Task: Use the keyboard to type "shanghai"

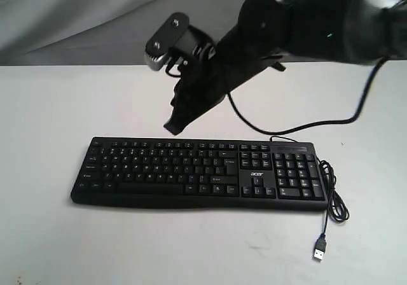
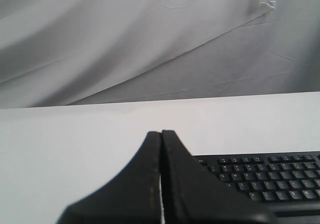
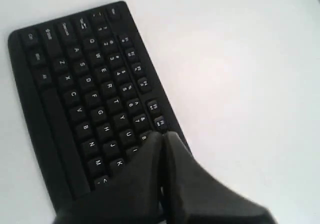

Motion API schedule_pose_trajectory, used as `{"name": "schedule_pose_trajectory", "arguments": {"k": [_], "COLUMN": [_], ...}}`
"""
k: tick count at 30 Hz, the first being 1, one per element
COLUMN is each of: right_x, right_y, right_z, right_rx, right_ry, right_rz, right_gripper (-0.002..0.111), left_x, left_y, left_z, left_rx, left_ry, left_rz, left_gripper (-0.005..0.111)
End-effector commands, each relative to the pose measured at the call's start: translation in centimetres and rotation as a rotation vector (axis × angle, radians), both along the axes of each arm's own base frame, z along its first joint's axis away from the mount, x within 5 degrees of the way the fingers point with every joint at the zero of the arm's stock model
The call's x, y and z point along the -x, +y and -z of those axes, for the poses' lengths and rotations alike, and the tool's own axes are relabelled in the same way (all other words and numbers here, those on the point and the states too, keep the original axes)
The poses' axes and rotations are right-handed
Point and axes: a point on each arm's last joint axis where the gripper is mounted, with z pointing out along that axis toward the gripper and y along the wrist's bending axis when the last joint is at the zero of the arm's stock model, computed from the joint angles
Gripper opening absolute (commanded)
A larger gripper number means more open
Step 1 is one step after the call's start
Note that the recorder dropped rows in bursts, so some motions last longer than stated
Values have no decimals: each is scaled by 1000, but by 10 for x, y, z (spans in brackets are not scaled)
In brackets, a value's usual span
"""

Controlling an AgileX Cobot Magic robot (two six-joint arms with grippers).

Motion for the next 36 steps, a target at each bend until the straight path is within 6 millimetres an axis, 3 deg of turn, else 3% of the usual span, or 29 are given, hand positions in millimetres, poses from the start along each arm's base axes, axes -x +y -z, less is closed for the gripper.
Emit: {"name": "schedule_pose_trajectory", "arguments": {"k": [1, 5, 10, 15, 17, 18, 22, 25, 27, 31, 36], "right_x": [24, 49, 71, 82, 83, 78, 78, 104, 126, 158, 191], "right_y": [-30, -49, -68, -80, -87, -101, -173, -234, -263, -285, -299], "right_z": [-55, -103, -142, -166, -179, -183, -168, -135, -118, -95, -71], "right_rx": [-67, -177, -288, -358, -436, -467, -538, -556, -554, -514, -500], "right_ry": [-51, -59, -110, -196, -231, -209, -158, -234, -322, -415, -495], "right_rz": [42, 67, 65, 69, 125, 220, 551, 768, 872, 951, 1034], "right_gripper": [0, 0, 0, 0, 0, 0, 0, 0, 0, 0, 0], "left_x": [0, 0, 0, 0, 0, 0, 0, 0, 0, 0, 0], "left_y": [0, 0, 0, 0, 0, 0, 0, 0, 0, 0, 0], "left_z": [0, 0, 0, 0, 0, 0, 0, 0, 0, 0, 0], "left_rx": [2, 2, 2, 2, 2, 2, 2, 2, 2, 2, 2], "left_ry": [-7, -7, -7, -7, -7, -7, -7, -7, -7, -7, -7], "left_rz": [6, 6, 6, 6, 6, 6, 6, 6, 6, 6, 6], "left_gripper": [0, 0, 0, 0, 0, 0, 0, 0, 0, 0, 0]}}
